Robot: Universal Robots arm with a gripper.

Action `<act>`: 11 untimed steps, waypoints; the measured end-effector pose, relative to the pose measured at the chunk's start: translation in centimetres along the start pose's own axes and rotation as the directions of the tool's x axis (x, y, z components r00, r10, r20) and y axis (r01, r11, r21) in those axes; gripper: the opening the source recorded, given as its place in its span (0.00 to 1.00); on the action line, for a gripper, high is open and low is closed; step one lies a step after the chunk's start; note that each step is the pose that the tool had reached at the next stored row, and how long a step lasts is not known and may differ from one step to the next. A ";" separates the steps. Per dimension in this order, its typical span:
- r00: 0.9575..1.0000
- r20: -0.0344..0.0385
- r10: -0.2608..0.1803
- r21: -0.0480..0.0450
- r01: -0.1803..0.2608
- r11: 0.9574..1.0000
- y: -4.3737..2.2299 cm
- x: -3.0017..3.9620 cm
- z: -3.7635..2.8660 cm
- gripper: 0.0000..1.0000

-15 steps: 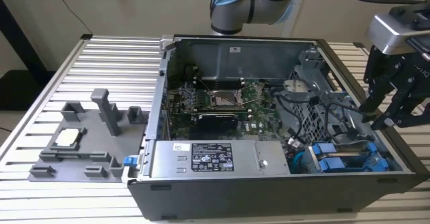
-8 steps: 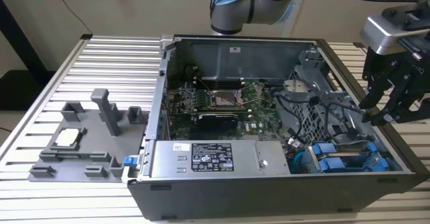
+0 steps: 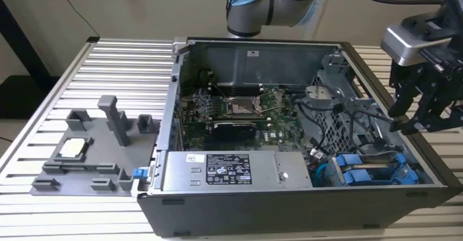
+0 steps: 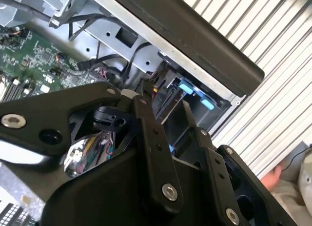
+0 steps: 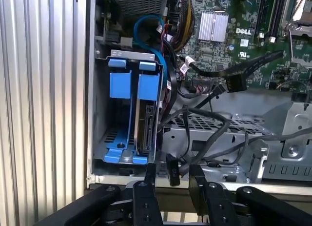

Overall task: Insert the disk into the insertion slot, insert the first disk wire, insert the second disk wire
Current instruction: 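Insert the first disk wire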

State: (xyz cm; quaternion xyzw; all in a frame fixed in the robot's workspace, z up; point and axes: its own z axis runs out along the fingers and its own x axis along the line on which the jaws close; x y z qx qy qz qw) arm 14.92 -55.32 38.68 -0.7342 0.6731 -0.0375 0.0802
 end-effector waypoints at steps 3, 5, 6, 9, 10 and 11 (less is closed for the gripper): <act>1.000 -0.006 -0.001 0.006 0.001 1.000 0.34 -0.06 0.08 0.41; 1.000 -0.010 -0.002 0.007 0.002 1.000 0.53 -0.09 0.10 0.41; 1.000 -0.011 -0.002 0.008 0.002 1.000 0.58 -0.10 0.10 0.41; 1.000 -0.013 -0.003 0.008 0.003 1.000 0.60 -0.10 0.10 0.41; 1.000 -0.013 -0.003 0.008 0.003 1.000 0.59 -0.10 0.09 0.41; 1.000 -0.013 -0.003 0.008 0.003 1.000 0.59 -0.10 0.09 0.41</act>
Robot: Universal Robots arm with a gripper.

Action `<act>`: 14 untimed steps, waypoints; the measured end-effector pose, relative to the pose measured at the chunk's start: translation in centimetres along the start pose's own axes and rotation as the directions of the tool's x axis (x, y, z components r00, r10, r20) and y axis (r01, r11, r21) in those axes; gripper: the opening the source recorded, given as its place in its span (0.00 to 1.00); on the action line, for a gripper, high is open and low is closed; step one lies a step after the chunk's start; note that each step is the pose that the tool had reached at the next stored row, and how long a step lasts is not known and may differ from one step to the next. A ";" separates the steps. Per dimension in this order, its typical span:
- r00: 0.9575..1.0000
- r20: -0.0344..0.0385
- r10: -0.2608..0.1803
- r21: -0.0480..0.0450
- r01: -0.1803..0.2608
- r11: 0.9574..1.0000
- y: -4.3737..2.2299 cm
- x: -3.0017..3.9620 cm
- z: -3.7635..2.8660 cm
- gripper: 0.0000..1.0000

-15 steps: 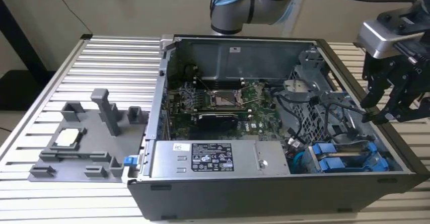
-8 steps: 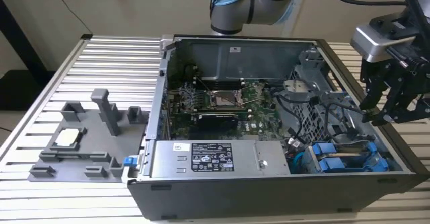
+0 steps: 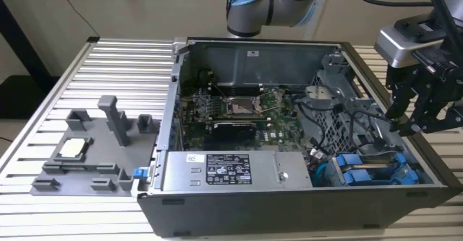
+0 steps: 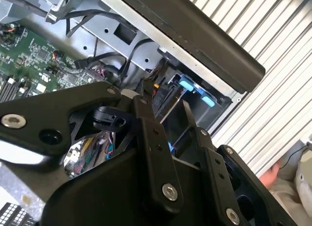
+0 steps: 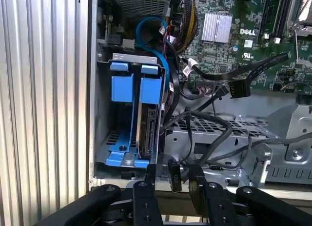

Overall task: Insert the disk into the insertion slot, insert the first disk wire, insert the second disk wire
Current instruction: 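Insert the first disk wire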

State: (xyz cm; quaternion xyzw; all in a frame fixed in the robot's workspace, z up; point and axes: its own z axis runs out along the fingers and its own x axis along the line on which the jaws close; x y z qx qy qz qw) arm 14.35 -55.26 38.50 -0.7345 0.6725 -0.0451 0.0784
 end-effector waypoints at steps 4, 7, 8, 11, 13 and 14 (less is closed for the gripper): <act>1.000 -0.001 0.000 0.000 0.000 1.000 0.00 0.00 0.00 0.41; 1.000 -0.001 0.000 0.000 0.000 1.000 0.00 0.00 0.00 0.33; 1.000 -0.001 0.000 0.000 0.000 1.000 0.00 0.00 0.00 0.26; 1.000 -0.001 0.000 0.000 0.000 1.000 0.00 0.00 0.00 0.19; 1.000 -0.002 0.000 0.000 0.000 1.000 0.00 0.00 0.00 0.19; 1.000 -0.002 0.000 0.000 0.000 1.000 0.00 0.00 0.00 0.19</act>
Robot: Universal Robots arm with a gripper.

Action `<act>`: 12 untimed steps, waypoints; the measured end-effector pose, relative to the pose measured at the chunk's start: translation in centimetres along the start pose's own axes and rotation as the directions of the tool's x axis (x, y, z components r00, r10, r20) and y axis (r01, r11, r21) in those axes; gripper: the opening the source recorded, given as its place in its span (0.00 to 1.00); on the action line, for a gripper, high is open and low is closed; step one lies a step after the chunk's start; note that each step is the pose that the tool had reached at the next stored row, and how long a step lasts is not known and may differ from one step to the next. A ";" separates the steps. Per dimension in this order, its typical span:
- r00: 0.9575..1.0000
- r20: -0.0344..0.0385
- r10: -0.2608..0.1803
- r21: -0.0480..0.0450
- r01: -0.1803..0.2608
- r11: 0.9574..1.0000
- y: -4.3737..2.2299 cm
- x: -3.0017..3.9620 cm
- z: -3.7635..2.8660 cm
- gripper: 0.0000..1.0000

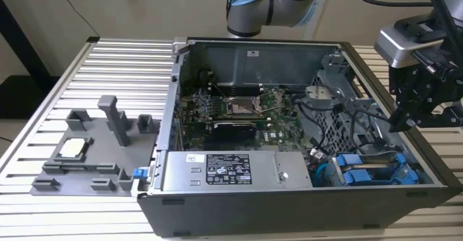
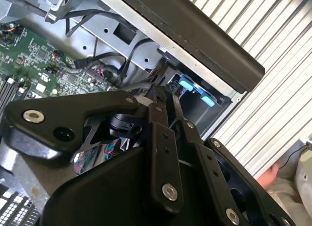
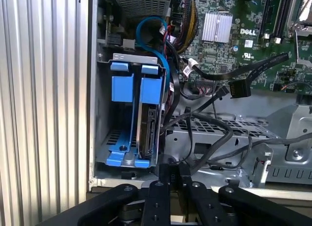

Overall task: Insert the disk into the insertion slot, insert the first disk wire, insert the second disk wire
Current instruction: 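Insert the first disk wire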

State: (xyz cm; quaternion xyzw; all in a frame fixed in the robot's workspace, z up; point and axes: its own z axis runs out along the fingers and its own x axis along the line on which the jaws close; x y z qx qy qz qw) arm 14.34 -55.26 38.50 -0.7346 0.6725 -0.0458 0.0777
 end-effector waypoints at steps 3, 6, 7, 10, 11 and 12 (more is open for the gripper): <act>1.000 -0.003 0.000 -0.002 0.000 1.000 0.00 -0.01 0.01 0.19; 1.000 -0.017 -0.002 -0.027 0.002 1.000 -0.08 0.01 0.06 0.19; 1.000 -0.021 -0.003 -0.036 0.002 0.999 -0.14 0.01 0.08 0.19; 1.000 -0.023 -0.003 -0.063 0.001 0.998 -0.33 0.03 0.20 0.19; 1.000 -0.022 -0.002 -0.070 0.001 0.998 -0.40 0.05 0.28 0.19; 1.000 -0.021 -0.002 -0.077 0.001 0.997 -0.46 0.06 0.38 0.19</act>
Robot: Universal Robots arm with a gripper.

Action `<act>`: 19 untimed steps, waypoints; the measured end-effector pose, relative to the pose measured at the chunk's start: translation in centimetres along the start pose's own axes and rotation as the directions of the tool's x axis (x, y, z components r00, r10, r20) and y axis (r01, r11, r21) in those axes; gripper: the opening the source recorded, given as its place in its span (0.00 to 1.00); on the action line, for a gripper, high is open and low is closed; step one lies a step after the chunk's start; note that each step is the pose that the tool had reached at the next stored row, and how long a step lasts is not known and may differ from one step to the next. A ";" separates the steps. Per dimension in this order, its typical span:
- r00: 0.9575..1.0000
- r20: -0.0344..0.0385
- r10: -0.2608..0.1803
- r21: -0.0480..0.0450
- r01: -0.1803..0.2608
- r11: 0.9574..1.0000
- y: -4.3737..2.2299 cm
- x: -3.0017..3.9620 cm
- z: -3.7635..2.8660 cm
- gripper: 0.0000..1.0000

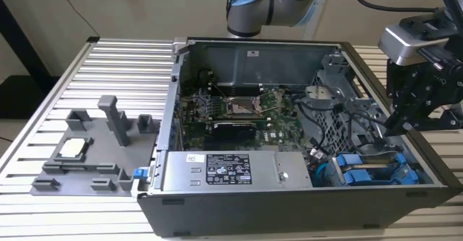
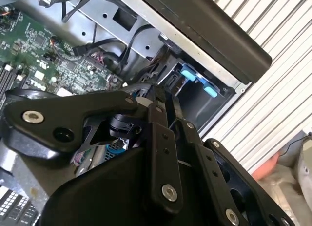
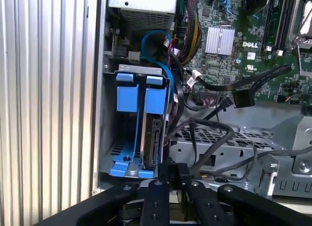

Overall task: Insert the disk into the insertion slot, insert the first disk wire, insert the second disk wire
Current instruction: 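Insert the first disk wire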

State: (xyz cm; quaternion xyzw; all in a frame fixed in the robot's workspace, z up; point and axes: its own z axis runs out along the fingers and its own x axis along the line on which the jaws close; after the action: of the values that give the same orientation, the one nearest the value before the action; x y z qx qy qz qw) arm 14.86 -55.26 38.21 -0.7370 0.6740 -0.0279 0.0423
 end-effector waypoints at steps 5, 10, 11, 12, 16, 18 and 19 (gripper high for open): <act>1.000 0.002 0.003 -0.012 -0.003 1.000 -0.14 0.20 0.48 0.19; 1.000 0.005 0.007 -0.054 -0.006 0.999 -0.23 0.55 0.67 0.19; 1.000 0.006 0.007 -0.061 -0.007 0.998 -0.28 0.60 0.72 0.19; 1.000 0.006 0.007 -0.067 -0.007 0.998 -0.35 0.63 0.79 0.19; 1.000 0.008 0.008 -0.083 -0.007 0.997 -0.83 0.75 1.05 0.19; 1.000 0.009 0.008 -0.090 -0.007 0.996 -1.09 0.85 1.14 0.19; 1.000 0.011 0.009 -0.093 -0.008 0.996 -1.20 0.91 1.22 0.19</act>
State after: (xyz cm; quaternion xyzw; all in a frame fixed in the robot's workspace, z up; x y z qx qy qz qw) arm 16.26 -56.03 37.10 -0.7356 0.6773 0.0080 0.0118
